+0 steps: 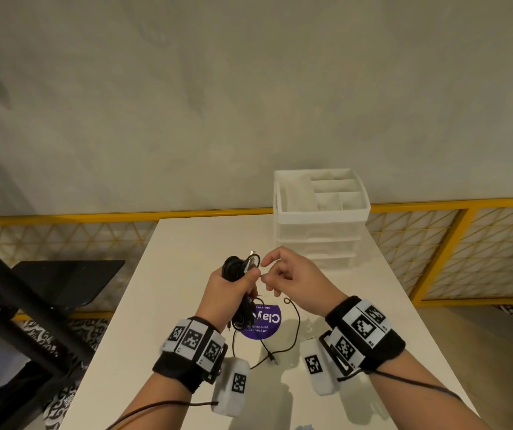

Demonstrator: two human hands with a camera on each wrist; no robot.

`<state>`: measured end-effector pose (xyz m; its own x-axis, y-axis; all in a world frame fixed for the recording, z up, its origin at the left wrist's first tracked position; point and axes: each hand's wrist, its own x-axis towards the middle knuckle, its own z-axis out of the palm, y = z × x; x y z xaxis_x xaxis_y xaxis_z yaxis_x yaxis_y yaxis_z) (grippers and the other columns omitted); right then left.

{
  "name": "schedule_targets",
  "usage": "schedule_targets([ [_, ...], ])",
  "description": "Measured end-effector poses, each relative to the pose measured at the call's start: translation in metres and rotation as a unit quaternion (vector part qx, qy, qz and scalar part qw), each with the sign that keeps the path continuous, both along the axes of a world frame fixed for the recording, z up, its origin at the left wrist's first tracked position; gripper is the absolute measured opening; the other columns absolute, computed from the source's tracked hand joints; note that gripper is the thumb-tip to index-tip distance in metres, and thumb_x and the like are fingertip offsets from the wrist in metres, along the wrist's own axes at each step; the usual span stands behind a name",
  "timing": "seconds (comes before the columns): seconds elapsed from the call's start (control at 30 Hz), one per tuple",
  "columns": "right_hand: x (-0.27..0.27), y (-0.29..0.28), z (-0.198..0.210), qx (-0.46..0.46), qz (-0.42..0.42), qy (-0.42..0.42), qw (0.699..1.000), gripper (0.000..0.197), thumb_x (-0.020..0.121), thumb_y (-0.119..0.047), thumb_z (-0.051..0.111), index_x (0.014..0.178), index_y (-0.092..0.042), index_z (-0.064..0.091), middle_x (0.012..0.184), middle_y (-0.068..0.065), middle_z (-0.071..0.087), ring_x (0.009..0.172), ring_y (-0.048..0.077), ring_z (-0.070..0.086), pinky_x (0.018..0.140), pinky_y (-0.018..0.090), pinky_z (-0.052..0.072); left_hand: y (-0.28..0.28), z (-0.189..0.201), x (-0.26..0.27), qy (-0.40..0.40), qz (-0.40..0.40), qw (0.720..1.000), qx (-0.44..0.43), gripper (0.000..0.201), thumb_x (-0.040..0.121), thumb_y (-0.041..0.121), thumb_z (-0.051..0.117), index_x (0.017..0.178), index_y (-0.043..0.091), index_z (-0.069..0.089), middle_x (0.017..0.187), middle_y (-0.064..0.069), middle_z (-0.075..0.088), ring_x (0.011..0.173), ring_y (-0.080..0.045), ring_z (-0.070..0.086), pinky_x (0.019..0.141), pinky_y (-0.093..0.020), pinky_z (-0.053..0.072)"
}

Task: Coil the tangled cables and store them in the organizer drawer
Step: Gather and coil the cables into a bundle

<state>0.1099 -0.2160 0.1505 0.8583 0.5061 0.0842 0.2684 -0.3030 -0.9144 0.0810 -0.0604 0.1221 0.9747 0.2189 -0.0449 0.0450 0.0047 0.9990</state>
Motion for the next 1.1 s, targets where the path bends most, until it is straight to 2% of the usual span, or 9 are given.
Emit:
schedule_targets([
  [0.13, 0.003, -0.006, -0.007, 0.018, -0.014, 0.034, 0.999, 0.019, 0.087, -0.005, 0.056, 0.096, -0.019, 0.065, 0.071, -0.004, 0.064, 0.06, 0.003, 0.06, 0.067, 0.019, 0.052, 0.003, 0.001, 0.001, 0.001, 0.047, 0.995, -0.092, 0.014, 0.089, 0.017, 0.06, 0.078, 0.009, 0.056, 0.044, 0.005, 0.052, 0.048, -0.015, 0.051, 0.054, -0.029, 0.046],
  [0.3, 0.0, 0.0, -0.011, 0.137, -0.075, 0.081, 0.984, 0.018, 0.084, 0.0, 0.059, 0.085, -0.014, 0.07, 0.073, 0.003, 0.066, 0.066, 0.012, 0.062, 0.067, 0.02, 0.056, -0.006, -0.002, -0.004, 0.01, 0.026, 0.998, -0.054, 0.015, 0.084, 0.008, 0.062, 0.07, 0.009, 0.058, 0.043, 0.001, 0.051, 0.04, -0.011, 0.046, 0.048, -0.023, 0.043],
  [0.43, -0.002, 0.008, -0.005, 0.152, -0.098, 0.022, 0.983, 0.02, 0.081, -0.003, 0.065, 0.078, -0.021, 0.073, 0.081, -0.008, 0.07, 0.067, -0.004, 0.061, 0.063, 0.012, 0.05, -0.015, -0.007, -0.008, 0.015, 0.014, 0.999, -0.029, 0.015, 0.08, 0.006, 0.066, 0.067, 0.009, 0.059, 0.044, -0.001, 0.051, 0.039, -0.013, 0.046, 0.049, -0.026, 0.044],
  [0.53, -0.003, 0.013, -0.005, 0.169, -0.118, -0.001, 0.979, 0.022, 0.079, -0.001, 0.065, 0.076, -0.022, 0.073, 0.082, -0.003, 0.066, 0.068, -0.001, 0.062, 0.059, 0.014, 0.051, -0.017, -0.008, -0.008, 0.014, 0.007, 0.999, -0.036, 0.017, 0.08, 0.008, 0.067, 0.066, 0.01, 0.059, 0.045, -0.002, 0.051, 0.04, -0.015, 0.045, 0.049, -0.027, 0.043],
  [0.67, -0.003, 0.016, -0.004, 0.164, -0.122, -0.024, 0.979, 0.016, 0.078, -0.001, 0.066, 0.079, -0.014, 0.075, 0.078, -0.004, 0.067, 0.069, -0.001, 0.062, 0.065, 0.011, 0.048, -0.018, -0.011, -0.007, 0.01, 0.004, 0.999, -0.033, 0.018, 0.079, 0.009, 0.069, 0.063, 0.011, 0.06, 0.044, -0.004, 0.05, 0.041, -0.017, 0.045, 0.05, -0.027, 0.041],
  [0.83, -0.002, 0.015, -0.007, 0.137, -0.127, -0.053, 0.981, 0.016, 0.079, -0.01, 0.067, 0.081, -0.025, 0.074, 0.077, -0.01, 0.067, 0.071, -0.002, 0.054, 0.066, 0.007, 0.038, -0.017, -0.01, -0.008, 0.017, 0.006, 0.998, -0.055, 0.02, 0.078, 0.019, 0.072, 0.065, 0.011, 0.059, 0.046, -0.004, 0.051, 0.044, -0.017, 0.046, 0.052, -0.029, 0.04],
  [0.93, 0.002, 0.011, -0.019, 0.149, -0.14, -0.02, 0.979, 0.013, 0.085, -0.015, 0.062, 0.093, -0.026, 0.065, 0.084, -0.009, 0.064, 0.076, -0.006, 0.055, 0.07, 0.01, 0.041, -0.017, -0.005, -0.008, 0.01, 0.022, 0.996, -0.088, 0.019, 0.078, 0.024, 0.072, 0.068, 0.013, 0.062, 0.052, -0.002, 0.052, 0.048, -0.016, 0.046, 0.055, -0.03, 0.04],
  [1.03, 0.003, 0.004, -0.044, 0.048, -0.036, 0.033, 0.998, 0.022, 0.095, -0.027, 0.047, 0.113, -0.024, 0.059, 0.108, -0.007, 0.065, 0.099, -0.004, 0.058, 0.086, 0.014, 0.043, -0.015, 0.002, -0.006, -0.011, 0.037, 0.993, -0.11, 0.022, 0.08, 0.026, 0.069, 0.062, 0.015, 0.062, 0.054, -0.001, 0.053, 0.051, -0.016, 0.047, 0.061, -0.032, 0.042],
  [1.1, 0.001, 0.0, -0.059, 0.018, 0.023, 0.079, 0.996, 0.028, 0.096, -0.033, 0.041, 0.118, -0.025, 0.057, 0.113, -0.006, 0.064, 0.104, 0.001, 0.059, 0.088, 0.014, 0.044, -0.013, 0.006, -0.004, -0.021, 0.04, 0.992, -0.119, 0.027, 0.081, 0.027, 0.068, 0.058, 0.015, 0.059, 0.055, -0.002, 0.053, 0.054, -0.016, 0.049, 0.065, -0.033, 0.044],
])
